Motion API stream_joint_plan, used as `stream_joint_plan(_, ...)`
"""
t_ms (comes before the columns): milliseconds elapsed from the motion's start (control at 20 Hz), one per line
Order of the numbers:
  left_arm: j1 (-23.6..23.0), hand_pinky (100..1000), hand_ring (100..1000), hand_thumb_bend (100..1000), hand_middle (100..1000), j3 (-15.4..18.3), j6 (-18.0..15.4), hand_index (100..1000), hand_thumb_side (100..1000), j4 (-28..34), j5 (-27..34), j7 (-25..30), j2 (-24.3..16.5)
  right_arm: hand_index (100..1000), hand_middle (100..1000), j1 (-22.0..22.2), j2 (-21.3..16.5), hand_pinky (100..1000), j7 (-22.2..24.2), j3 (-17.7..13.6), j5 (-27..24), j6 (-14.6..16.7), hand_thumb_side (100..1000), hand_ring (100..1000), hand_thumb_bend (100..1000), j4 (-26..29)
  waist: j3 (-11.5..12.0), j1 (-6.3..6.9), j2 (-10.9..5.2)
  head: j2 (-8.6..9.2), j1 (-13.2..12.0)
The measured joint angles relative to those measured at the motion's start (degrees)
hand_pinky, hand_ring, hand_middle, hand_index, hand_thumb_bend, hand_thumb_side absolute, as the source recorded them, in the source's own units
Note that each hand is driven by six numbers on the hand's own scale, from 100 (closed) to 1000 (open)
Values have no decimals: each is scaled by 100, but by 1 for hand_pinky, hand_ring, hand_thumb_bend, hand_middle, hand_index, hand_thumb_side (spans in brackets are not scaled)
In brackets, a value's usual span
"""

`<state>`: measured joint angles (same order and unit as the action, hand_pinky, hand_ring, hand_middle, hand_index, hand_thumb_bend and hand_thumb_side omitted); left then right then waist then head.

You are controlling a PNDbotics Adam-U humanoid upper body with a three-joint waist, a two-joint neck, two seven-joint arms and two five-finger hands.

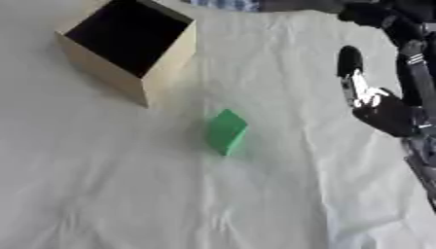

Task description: Pick up objects on the table and place them in the box.

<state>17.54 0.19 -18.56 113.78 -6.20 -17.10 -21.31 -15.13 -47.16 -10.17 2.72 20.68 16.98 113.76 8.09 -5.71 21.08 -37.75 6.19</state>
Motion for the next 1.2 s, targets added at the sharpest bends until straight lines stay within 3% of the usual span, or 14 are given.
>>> stream_joint_plan(250, 1, 600, 731, 271, 765, -33, 1, 817, 560, 0, 17, 46, -46, 875, 778, -121, -960, 816, 511, 371, 118, -189, 816, 827, 100, 0, 60, -27, -10, 0, 0)
stream_joint_plan(550, 7, 599, 730, 270, 764, -74, 3, 816, 562, 0, 59, 107, -50, 892, 810, -334, -1696, 817, 1221, 825, 112, -292, 869, 847, 100, 0, 124, -48, -10, -1, 22)
stream_joint_plan(1050, 10, 597, 730, 268, 765, -143, 18, 815, 564, 0, 134, 201, -51, 931, 835, -937, -1969, 846, 2476, 1516, -116, -642, 773, 878, 100, 1, 185, -79, -10, -1, 107)
stream_joint_plan(1200, 10, 597, 729, 268, 765, -154, 18, 814, 565, 0, 160, 216, -52, 945, 846, -1127, -1969, 852, 2825, 1724, -177, -767, 685, 892, 191, 1, 212, -82, -11, -1, 116)
